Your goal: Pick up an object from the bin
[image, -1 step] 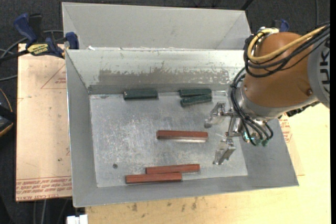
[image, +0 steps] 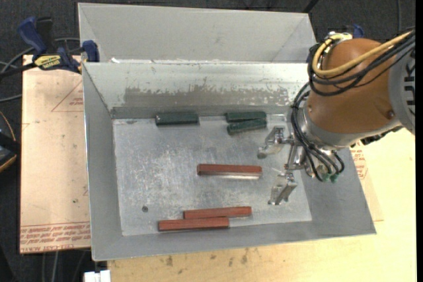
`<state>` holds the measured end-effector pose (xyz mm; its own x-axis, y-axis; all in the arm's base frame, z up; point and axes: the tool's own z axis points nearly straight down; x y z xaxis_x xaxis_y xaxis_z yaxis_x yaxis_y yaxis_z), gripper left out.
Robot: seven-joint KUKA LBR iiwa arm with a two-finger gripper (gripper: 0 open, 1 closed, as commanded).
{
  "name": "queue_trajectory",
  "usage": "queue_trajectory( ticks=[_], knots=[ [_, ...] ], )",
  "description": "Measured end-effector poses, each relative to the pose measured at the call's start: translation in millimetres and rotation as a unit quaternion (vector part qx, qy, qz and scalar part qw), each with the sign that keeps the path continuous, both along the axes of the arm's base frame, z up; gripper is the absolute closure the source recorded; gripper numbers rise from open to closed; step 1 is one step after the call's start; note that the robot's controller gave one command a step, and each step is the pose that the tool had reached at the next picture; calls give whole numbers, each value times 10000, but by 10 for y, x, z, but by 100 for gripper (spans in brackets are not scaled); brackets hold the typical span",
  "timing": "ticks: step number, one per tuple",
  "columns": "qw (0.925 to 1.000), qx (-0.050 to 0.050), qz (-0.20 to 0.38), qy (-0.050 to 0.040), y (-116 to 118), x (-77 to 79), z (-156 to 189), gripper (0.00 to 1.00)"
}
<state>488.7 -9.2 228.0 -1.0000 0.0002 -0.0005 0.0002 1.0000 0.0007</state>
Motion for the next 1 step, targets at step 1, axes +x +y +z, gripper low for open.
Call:
queue_trajectory(
  ticks=[1],
  knots=[
    [9995, -2, 307, -28, 61, 4, -610, 0]
  ],
)
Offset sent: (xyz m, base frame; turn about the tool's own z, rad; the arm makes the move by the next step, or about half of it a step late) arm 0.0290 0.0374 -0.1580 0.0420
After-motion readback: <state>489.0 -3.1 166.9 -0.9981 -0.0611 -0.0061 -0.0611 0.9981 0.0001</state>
